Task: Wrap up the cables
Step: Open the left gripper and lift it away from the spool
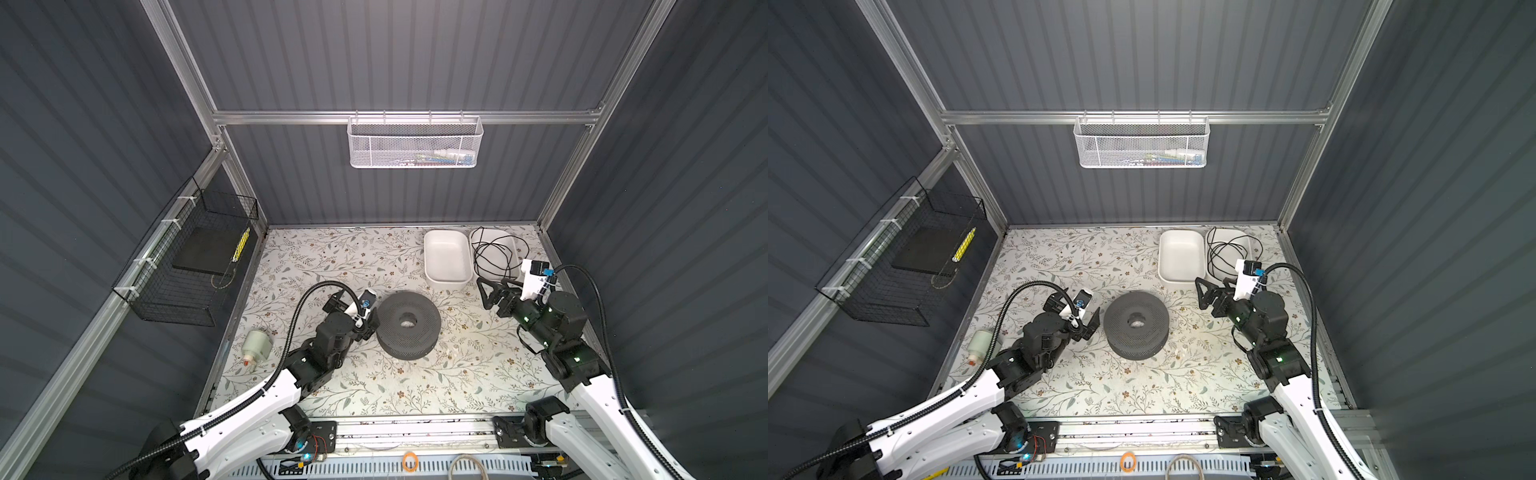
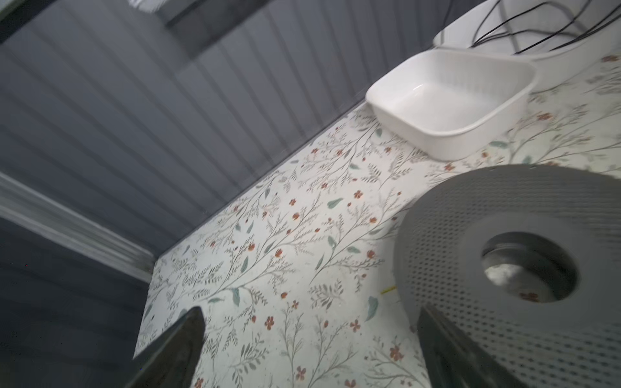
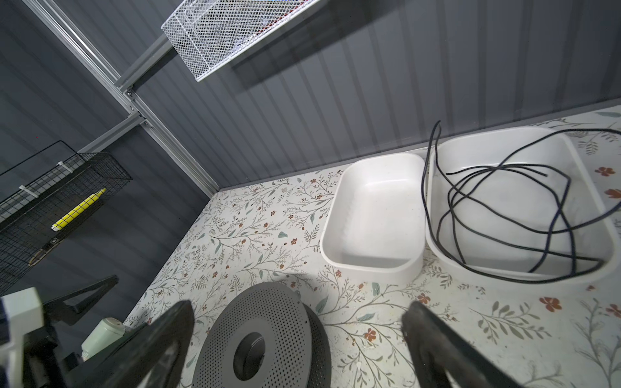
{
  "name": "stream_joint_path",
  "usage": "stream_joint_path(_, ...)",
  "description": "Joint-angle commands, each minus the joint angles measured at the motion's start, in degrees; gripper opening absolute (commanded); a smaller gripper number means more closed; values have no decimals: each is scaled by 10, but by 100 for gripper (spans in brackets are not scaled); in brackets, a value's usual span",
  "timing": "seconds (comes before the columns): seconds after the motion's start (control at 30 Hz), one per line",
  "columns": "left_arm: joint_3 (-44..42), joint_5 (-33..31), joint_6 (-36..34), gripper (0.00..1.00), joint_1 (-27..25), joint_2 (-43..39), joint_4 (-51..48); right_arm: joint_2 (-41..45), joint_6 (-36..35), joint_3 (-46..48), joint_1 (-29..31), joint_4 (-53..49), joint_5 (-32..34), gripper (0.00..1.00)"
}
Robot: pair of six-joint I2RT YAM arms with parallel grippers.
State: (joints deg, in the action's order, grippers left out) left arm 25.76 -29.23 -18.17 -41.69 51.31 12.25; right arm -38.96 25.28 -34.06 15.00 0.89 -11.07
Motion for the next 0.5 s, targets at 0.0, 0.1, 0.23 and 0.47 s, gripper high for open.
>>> stream_joint_path(0.0,-24,52,60,99,77,8,103,11,-12,7,3,13,-5,99)
stream_joint_path(0.1,-64,103,96,100,165,35,172,19,-13,14,3,13,-3,99)
stream_joint_path(0.23,-114,117,98,99,223,109,296,28,-12,18,3,7,-5,99)
stream_joint_path(0.47,-121,178,105,99,312,281,445,45,-18,27,3,-14,10,99)
